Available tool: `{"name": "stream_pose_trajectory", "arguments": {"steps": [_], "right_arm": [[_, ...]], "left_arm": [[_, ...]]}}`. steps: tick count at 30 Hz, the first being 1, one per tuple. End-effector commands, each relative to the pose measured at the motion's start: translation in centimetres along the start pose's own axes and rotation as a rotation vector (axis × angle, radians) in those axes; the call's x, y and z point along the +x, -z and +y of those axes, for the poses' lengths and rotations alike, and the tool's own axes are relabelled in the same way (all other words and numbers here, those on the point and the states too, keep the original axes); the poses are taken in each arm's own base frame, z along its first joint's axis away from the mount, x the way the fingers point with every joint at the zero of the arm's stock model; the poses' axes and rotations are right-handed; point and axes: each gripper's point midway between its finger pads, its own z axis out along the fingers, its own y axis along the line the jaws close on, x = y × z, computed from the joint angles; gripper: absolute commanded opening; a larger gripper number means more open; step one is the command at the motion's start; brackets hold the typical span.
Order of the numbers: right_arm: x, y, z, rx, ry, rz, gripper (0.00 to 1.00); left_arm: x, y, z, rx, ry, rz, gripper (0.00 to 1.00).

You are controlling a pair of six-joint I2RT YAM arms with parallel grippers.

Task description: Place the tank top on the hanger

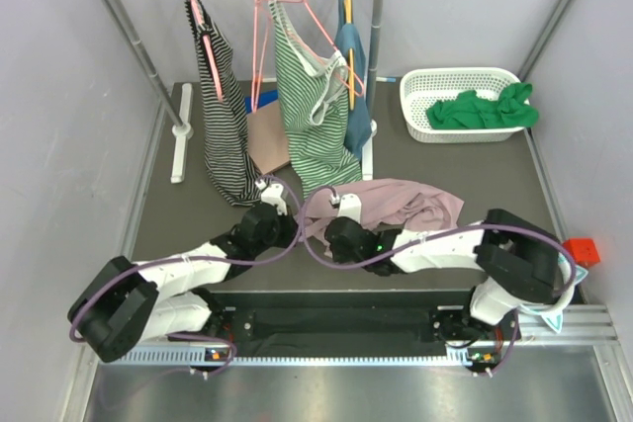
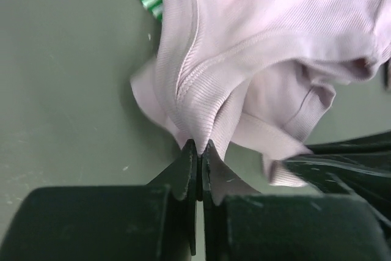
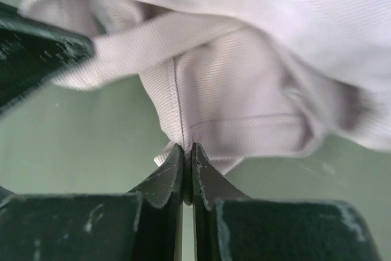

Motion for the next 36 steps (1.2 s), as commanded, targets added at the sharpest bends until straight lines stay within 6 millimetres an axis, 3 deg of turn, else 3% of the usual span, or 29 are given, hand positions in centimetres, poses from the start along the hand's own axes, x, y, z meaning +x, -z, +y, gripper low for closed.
{"name": "stream_pose_trajectory", "arguments": {"steps": [1, 2, 3, 4, 8, 15, 18, 23, 28, 31, 36], "right_arm": [[-3.9, 3.9, -1.9, 0.07, 0.016, -0.12, 0.0], [-4.8, 5.8, -2.9, 0.09, 0.016, -0.143, 0.0], [-6.1, 6.9, -4.0, 0.135, 0.011, -0.192, 0.0], [-7.1, 8.1, -4.7, 0.157, 0.007, -0.223, 0.0], [-11.9, 16.2, -8.2, 0.206, -0.057, -0.392, 0.0], [-20.2, 29.5, -11.2, 0.119, -0.187, -0.713, 0.0], [-22.7, 33.6, -12.3, 0.134, -0.193, -0.788, 0.0], [-26.2, 38.1, -11.9, 0.1, -0.163, -0.874, 0.0], [-29.2, 42.1, -11.2, 0.047, -0.13, -0.968, 0.0], [-30.3, 42.5, -11.4, 0.122, -0.081, -0.986, 0.0], [-30.7, 40.7, -11.5, 0.268, -0.007, -0.939, 0.0]], "left_arm": [[-6.3, 1.0, -2.2, 0.014, -0.011, -0.179, 0.0], [-6.9, 1.4, -2.1, -0.001, -0.021, -0.192, 0.0], [-9.2, 2.3, -2.4, -0.021, -0.033, -0.255, 0.0], [-9.5, 2.8, -2.1, -0.047, -0.04, -0.252, 0.0], [-14.7, 6.2, -3.8, -0.044, -0.062, -0.383, 0.0], [-21.9, 13.2, -8.7, 0.115, -0.062, -0.593, 0.0], [-24.4, 15.8, -10.5, 0.158, -0.07, -0.649, 0.0], [-28.0, 19.4, -12.3, 0.193, -0.095, -0.747, 0.0], [-30.3, 20.5, -13.7, 0.205, -0.131, -0.785, 0.0], [-30.9, 19.1, -14.9, 0.226, -0.154, -0.751, 0.0], [-30.2, 12.6, -17.5, 0.298, -0.173, -0.584, 0.0]]}}
